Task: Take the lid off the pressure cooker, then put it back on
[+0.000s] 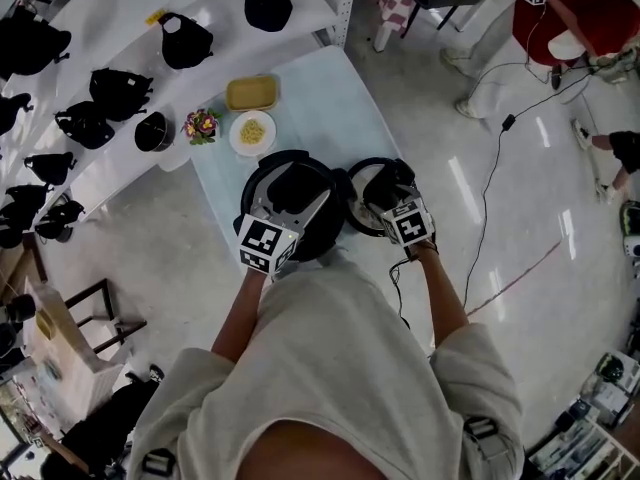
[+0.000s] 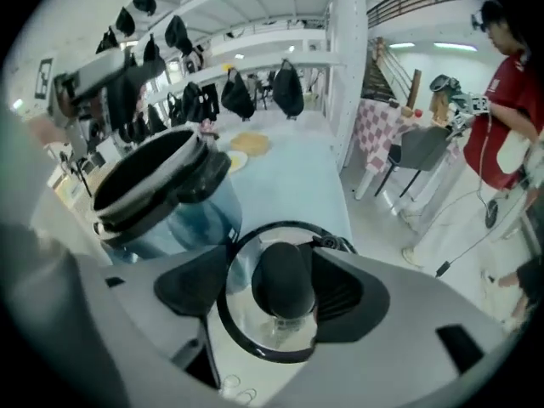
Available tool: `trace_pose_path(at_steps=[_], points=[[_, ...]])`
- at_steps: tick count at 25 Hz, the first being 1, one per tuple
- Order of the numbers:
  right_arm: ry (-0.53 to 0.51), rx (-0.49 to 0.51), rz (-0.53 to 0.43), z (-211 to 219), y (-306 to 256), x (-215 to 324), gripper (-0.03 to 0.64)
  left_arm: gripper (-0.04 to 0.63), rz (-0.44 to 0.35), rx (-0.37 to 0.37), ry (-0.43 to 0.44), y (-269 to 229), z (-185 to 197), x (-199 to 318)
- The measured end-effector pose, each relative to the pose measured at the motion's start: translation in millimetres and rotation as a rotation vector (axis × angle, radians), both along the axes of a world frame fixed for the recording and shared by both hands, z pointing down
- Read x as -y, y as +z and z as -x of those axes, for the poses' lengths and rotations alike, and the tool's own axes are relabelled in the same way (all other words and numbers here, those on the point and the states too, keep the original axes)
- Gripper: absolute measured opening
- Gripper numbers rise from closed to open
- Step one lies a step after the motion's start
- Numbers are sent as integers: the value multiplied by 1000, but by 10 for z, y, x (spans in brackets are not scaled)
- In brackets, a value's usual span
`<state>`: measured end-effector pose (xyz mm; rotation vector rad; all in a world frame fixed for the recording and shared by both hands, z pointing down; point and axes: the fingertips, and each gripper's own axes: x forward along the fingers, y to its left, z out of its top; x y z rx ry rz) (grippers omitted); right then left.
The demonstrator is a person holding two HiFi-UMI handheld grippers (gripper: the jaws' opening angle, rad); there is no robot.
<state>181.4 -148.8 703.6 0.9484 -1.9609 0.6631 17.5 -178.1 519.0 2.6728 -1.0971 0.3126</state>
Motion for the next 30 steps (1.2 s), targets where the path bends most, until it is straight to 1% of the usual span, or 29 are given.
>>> trace_pose_path(at_steps=[2, 4, 8, 12, 15, 19, 22, 30], points=[[83, 73, -77, 13, -276, 26, 308, 308, -4, 2, -1, -16, 11, 12], [148, 149, -177, 46, -619, 55, 304, 308, -10, 4, -1, -35, 17, 40], [221, 267, -393, 120, -1392, 31, 284, 308, -26, 4, 0, -121, 33, 76], [294, 301, -513, 40, -1907, -23, 273, 308, -43, 8, 3, -209, 35, 87], [306, 307, -582, -11, -2200, -55, 268, 308, -53, 14, 13, -244, 23, 88], [317, 299, -636, -72, -2425, -74, 262, 308, -57, 15, 18, -256, 21, 92], [327, 295, -624, -87, -2359, -67, 262, 308, -54, 16, 19, -238, 15, 97], [296, 274, -607, -20, -2292, -49, 262, 309, -41, 9, 17, -200, 13, 92]])
